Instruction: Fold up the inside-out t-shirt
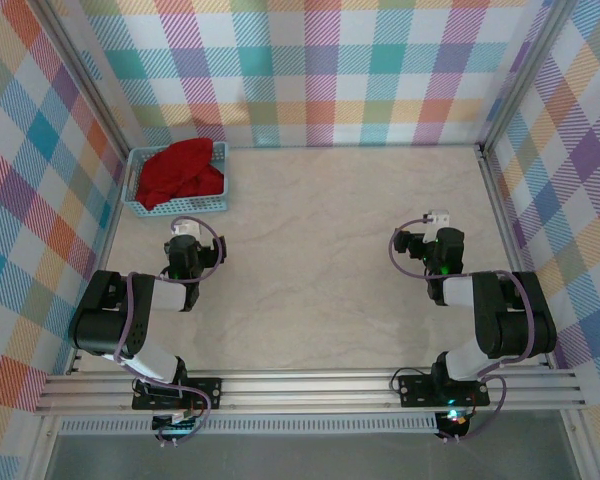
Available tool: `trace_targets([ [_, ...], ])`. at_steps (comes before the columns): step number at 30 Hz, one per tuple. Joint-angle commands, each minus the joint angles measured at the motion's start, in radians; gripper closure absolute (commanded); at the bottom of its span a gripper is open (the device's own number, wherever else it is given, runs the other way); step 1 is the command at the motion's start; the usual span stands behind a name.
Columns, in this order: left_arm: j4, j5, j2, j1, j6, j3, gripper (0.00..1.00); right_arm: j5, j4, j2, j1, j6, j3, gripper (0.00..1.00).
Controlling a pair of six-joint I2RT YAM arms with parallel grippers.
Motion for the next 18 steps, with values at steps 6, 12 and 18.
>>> trace_targets([
  [6,0.033,0.007,-0.005,0.014,-0.01,0.013,0.0,-0.021,0.022,0.002,-0.006,-0.005,0.001,0.0],
  [12,0.038,0.014,-0.011,0.014,-0.006,0.01,0.0,-0.078,0.001,-0.023,-0.001,-0.035,0.003,0.0],
  [18,-0.15,-0.04,-0.231,-0.064,0.052,0.011,0.0,-0.023,-0.128,-0.269,0.101,-0.146,-0.038,0.0],
])
